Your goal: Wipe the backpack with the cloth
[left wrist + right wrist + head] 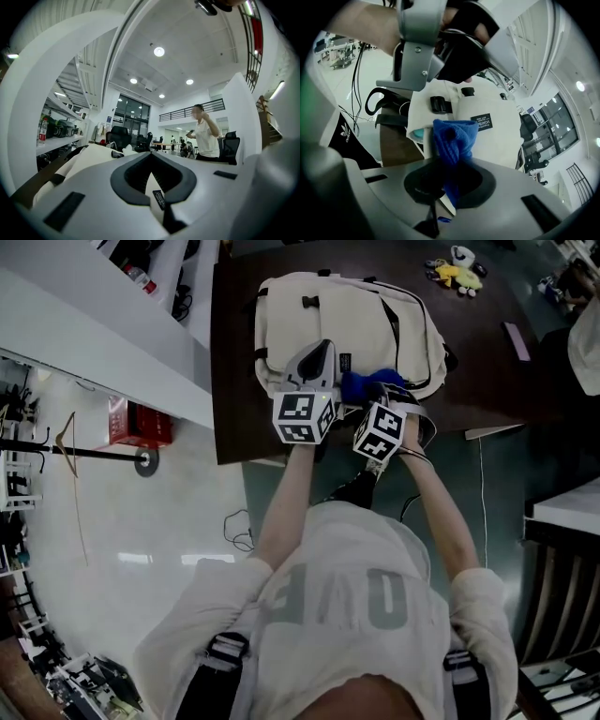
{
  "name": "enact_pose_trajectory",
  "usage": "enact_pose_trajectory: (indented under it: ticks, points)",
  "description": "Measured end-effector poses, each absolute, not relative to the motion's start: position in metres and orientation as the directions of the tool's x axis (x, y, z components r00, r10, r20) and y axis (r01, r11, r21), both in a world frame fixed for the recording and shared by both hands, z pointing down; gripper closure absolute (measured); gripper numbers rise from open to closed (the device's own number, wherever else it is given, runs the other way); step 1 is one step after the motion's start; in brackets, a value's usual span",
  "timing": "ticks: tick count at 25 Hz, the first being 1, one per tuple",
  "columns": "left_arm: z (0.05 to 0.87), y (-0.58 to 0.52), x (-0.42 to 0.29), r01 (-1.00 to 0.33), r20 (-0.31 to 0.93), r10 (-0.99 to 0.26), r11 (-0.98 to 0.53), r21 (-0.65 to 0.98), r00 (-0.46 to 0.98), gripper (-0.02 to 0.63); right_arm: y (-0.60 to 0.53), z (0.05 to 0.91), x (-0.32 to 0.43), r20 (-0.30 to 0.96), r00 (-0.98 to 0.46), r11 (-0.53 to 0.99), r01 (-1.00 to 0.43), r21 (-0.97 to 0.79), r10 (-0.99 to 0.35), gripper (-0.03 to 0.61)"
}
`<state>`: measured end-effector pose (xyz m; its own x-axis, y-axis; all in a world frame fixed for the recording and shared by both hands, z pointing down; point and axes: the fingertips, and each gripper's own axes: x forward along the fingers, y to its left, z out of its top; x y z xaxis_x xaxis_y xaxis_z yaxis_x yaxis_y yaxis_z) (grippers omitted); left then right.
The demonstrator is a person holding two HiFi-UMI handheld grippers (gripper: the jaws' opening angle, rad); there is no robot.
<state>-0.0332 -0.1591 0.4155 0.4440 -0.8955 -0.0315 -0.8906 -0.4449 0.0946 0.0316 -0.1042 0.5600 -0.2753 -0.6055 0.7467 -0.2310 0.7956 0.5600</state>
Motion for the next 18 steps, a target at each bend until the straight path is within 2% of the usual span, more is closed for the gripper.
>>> enact_pose_trajectory:
  ticks: [8, 12, 18]
  points:
    - [0.409, -0.164, -0.024, -0.884, -0.053, -0.889, -0.459, 0.092, 0.456, 0.609, -0.080, 0.570, 0.025, 0.779, -0.309, 0.838, -0.198, 0.508, -0.546, 0.537]
    - [0.403, -0.181, -0.019, -0.888, -0.068, -0.896, -0.445, 0.120, 0.440, 0.609, -0.089, 0.544, 0.029, 0.764, -0.407, 0.865, -0.279, 0.417, -0.500, 0.537]
    - [0.395, -0.213, 0.016, -0.876, -0.066, -0.883, -0.470, 0.106, 0.465, 0.609, -0.192, 0.457, 0.079, 0.649, -0.394, 0.759, -0.353, 0.547, -0.651, 0.537]
